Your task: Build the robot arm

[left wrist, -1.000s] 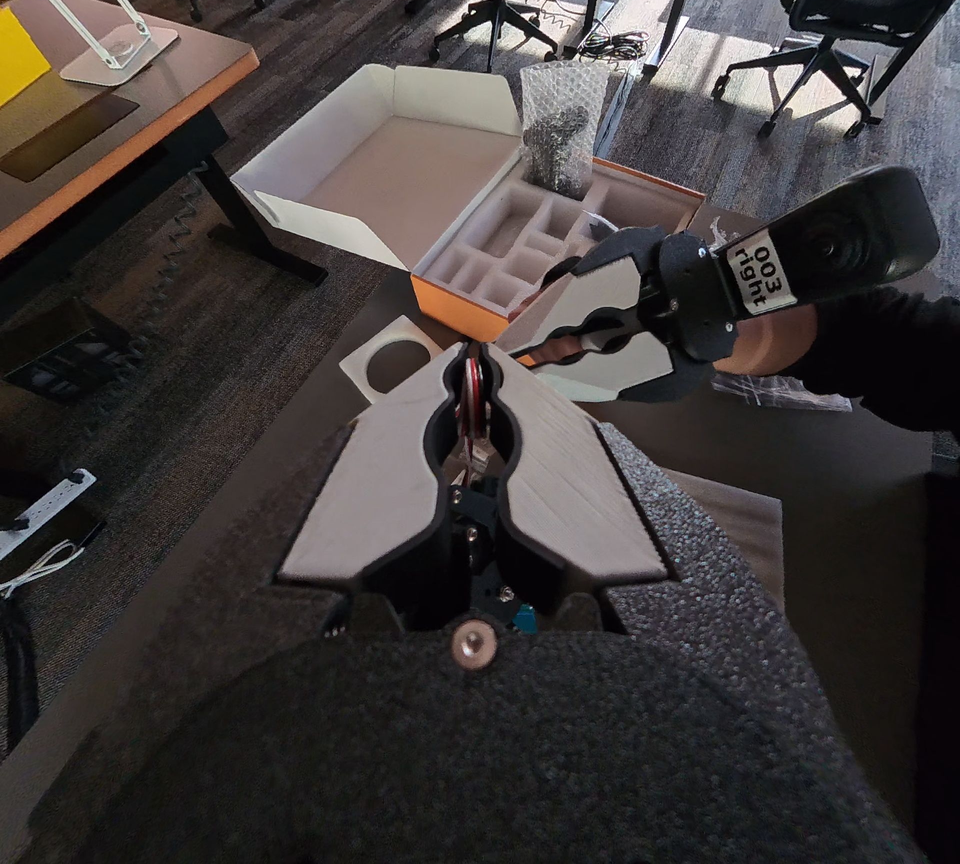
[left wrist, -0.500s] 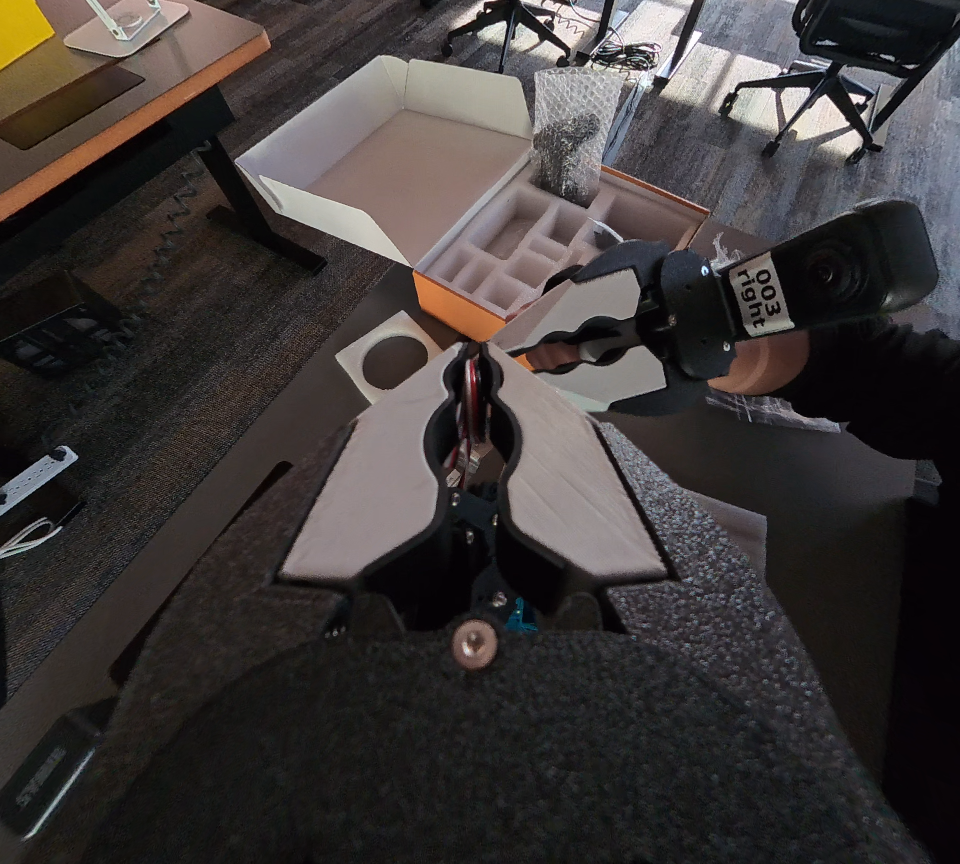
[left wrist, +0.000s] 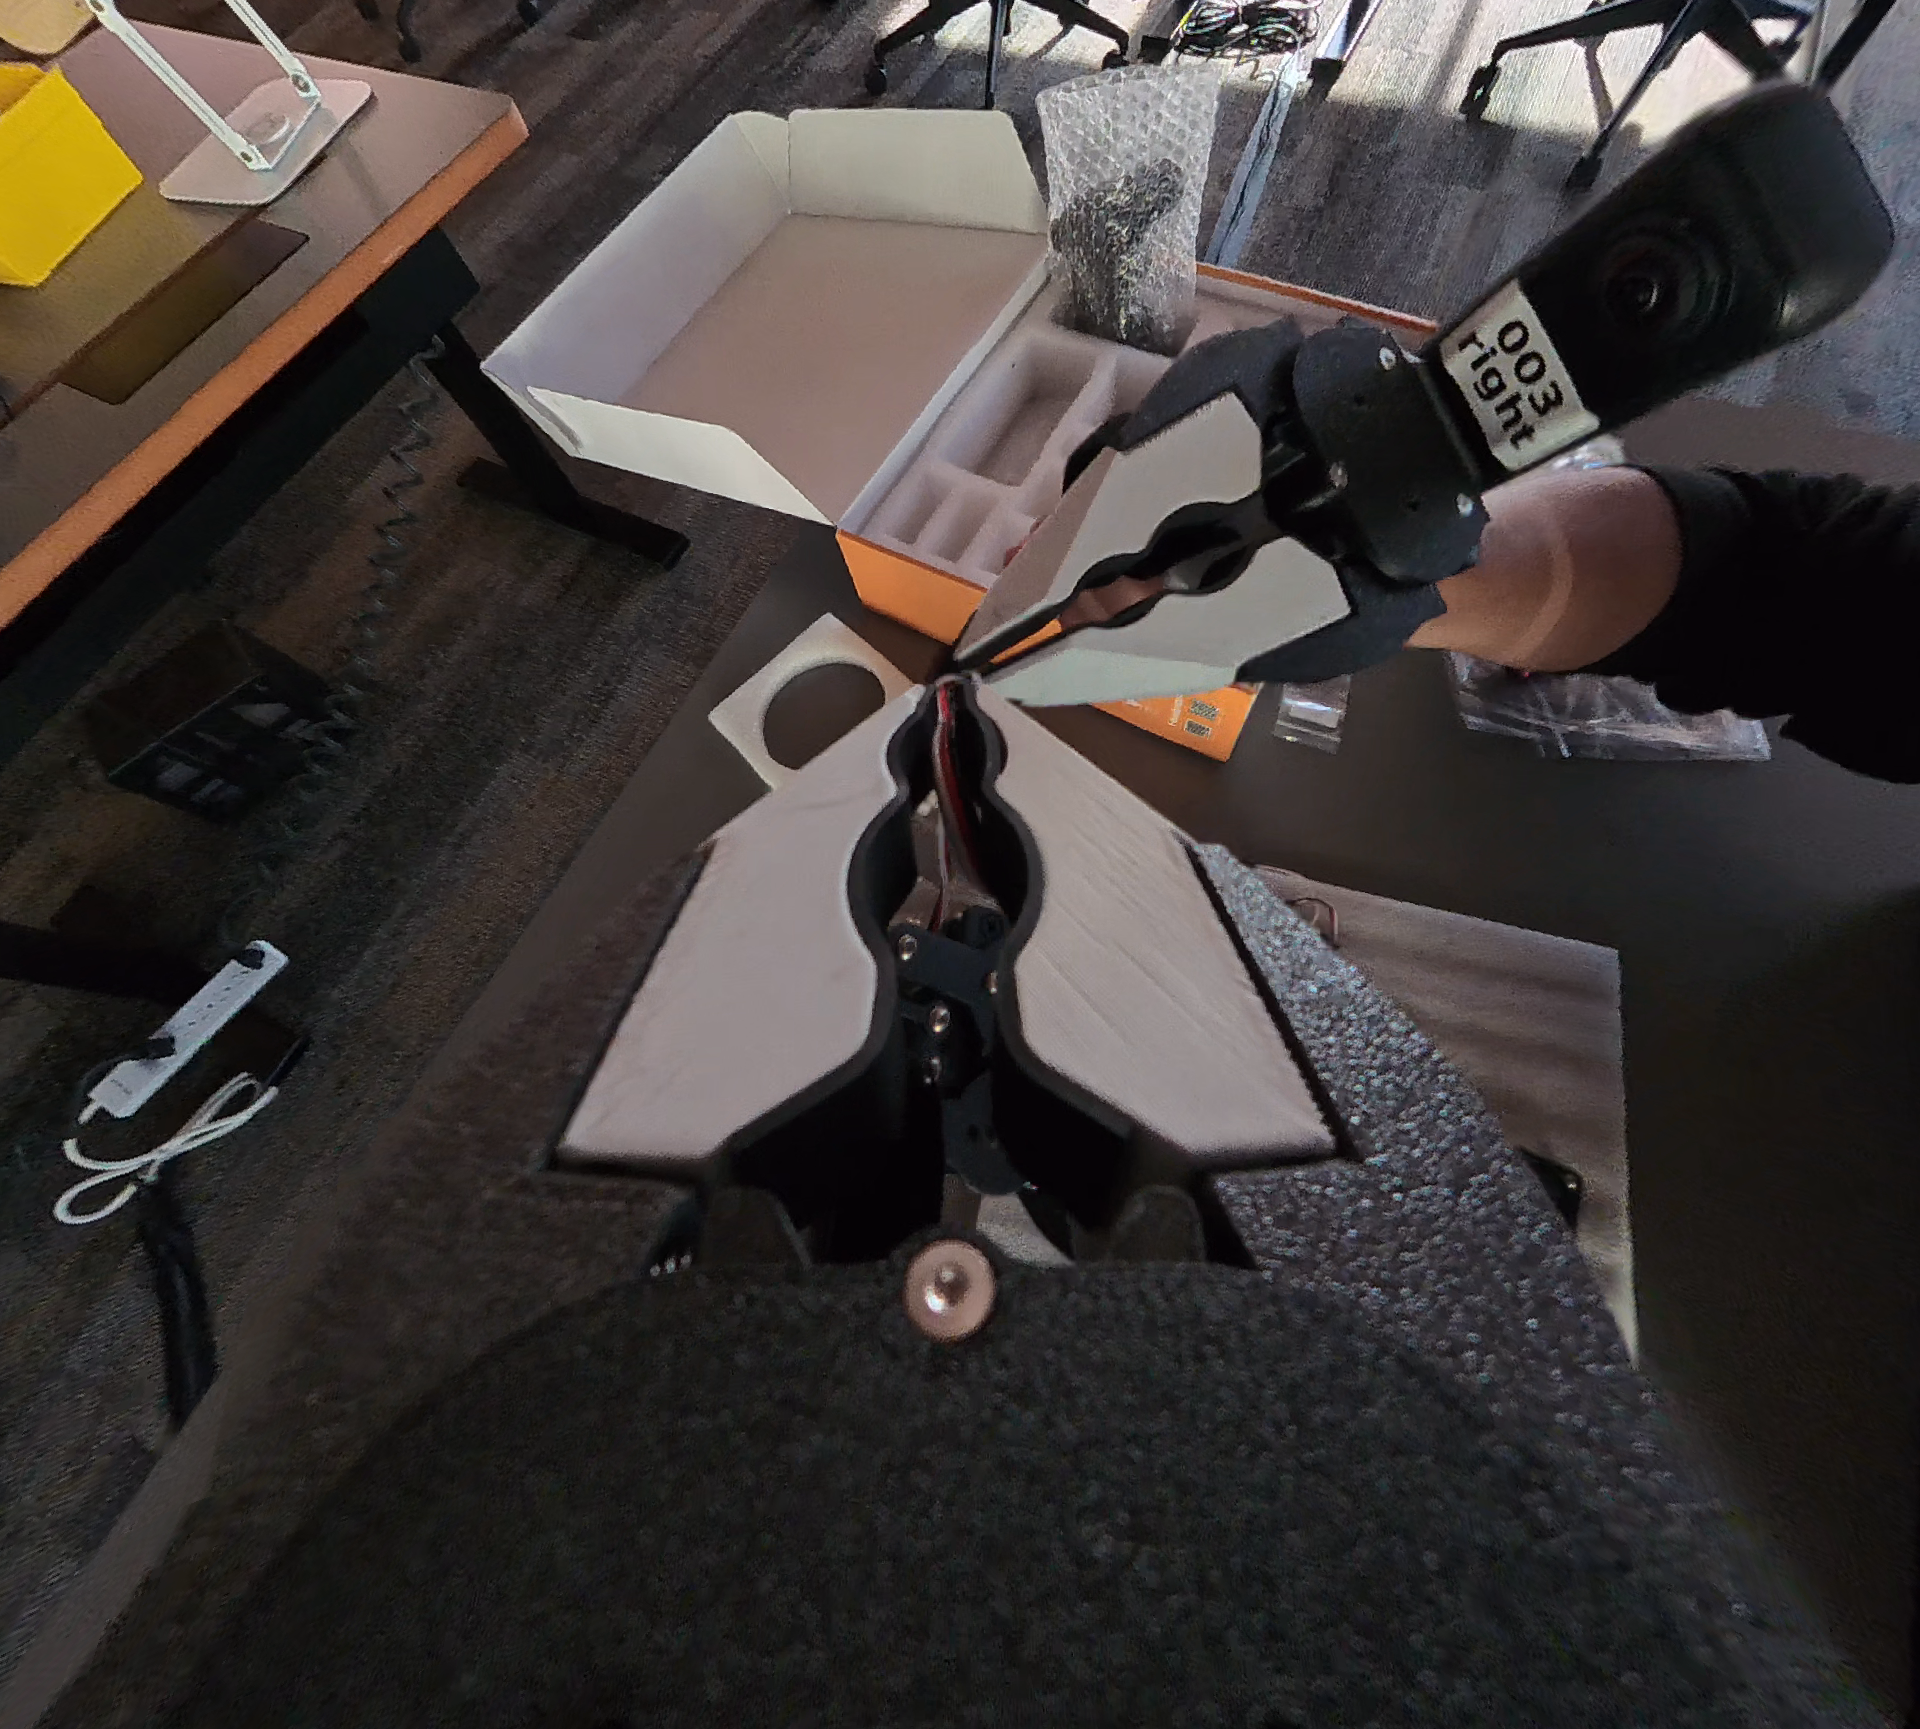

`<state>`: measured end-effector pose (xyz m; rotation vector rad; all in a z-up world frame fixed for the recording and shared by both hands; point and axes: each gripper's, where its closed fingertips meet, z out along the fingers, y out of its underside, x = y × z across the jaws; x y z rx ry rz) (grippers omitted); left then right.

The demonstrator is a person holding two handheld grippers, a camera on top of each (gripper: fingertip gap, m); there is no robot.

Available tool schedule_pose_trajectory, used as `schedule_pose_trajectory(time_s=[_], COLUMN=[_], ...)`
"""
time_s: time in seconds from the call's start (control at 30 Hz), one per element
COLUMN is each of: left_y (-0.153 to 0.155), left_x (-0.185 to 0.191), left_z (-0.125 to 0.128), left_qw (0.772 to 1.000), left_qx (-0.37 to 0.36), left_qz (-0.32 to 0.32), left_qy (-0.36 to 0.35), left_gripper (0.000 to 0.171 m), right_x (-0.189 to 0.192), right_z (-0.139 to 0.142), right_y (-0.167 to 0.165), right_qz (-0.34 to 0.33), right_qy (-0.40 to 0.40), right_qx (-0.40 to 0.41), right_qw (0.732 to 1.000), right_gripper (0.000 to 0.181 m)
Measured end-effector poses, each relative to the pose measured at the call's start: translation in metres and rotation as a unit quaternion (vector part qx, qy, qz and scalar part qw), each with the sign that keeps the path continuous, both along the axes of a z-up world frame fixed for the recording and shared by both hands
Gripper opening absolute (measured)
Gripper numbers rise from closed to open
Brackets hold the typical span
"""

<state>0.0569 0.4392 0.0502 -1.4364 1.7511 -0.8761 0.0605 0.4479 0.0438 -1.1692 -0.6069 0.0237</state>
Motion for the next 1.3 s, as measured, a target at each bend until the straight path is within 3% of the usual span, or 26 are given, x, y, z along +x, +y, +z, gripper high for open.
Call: schedule_pose_trajectory(time_s=[0.1, 0.23, 0.4, 0.5, 0.6, 0.7, 0.9, 1.03, 1.23, 1.3], left_y=[-0.004, -0.004, 0.003, 0.001, 0.001, 0.000, -0.009, -0.006, 0.020, 0.017], left_x=[-0.002, -0.003, -0.004, -0.005, -0.007, -0.008, -0.003, 0.000, 0.003, 0.005], left_z=[0.002, 0.002, 0.000, 0.002, 0.009, 0.009, 0.003, 0.003, 0.010, 0.010], left_qw=[0.999, 0.997, 0.994, 0.994, 0.993, 0.994, 0.993, 0.992, 0.991, 0.994], left_qx=[0.038, 0.083, 0.111, 0.111, 0.115, 0.110, 0.115, 0.120, 0.122, 0.102], left_qz=[-0.007, -0.005, 0.008, 0.005, 0.002, -0.005, -0.023, -0.016, 0.053, 0.042], left_qy=[-0.001, 0.005, 0.014, 0.013, 0.011, 0.015, 0.025, 0.026, 0.015, 0.012], left_gripper=[0.003, 0.002, 0.002, 0.001, 0.002, 0.001, 0.002, 0.002, 0.001, 0.001], right_x=[0.001, 0.004, 0.002, 0.002, 0.000, -0.002, -0.011, -0.008, 0.002, -0.002], right_z=[0.005, 0.010, 0.006, 0.004, 0.000, 0.002, -0.005, -0.005, 0.005, 0.000], right_y=[-0.005, -0.003, 0.009, 0.007, 0.002, -0.003, -0.003, 0.002, 0.000, -0.006], right_qz=[0.023, 0.096, 0.214, 0.207, 0.163, 0.136, 0.121, 0.086, -0.044, -0.069], right_qy=[0.028, 0.139, 0.282, 0.243, 0.136, 0.036, -0.138, -0.187, -0.231, -0.251], right_qx=[0.008, -0.032, -0.134, -0.118, -0.087, -0.068, -0.115, -0.126, -0.012, 0.011], right_qw=[0.999, 0.985, 0.925, 0.940, 0.973, 0.988, 0.976, 0.971, 0.972, 0.965], right_gripper=[0.000, 0.000, 0.000, 0.006, 0.012, 0.014, 0.008, 0.005, 0.000, 0.000])
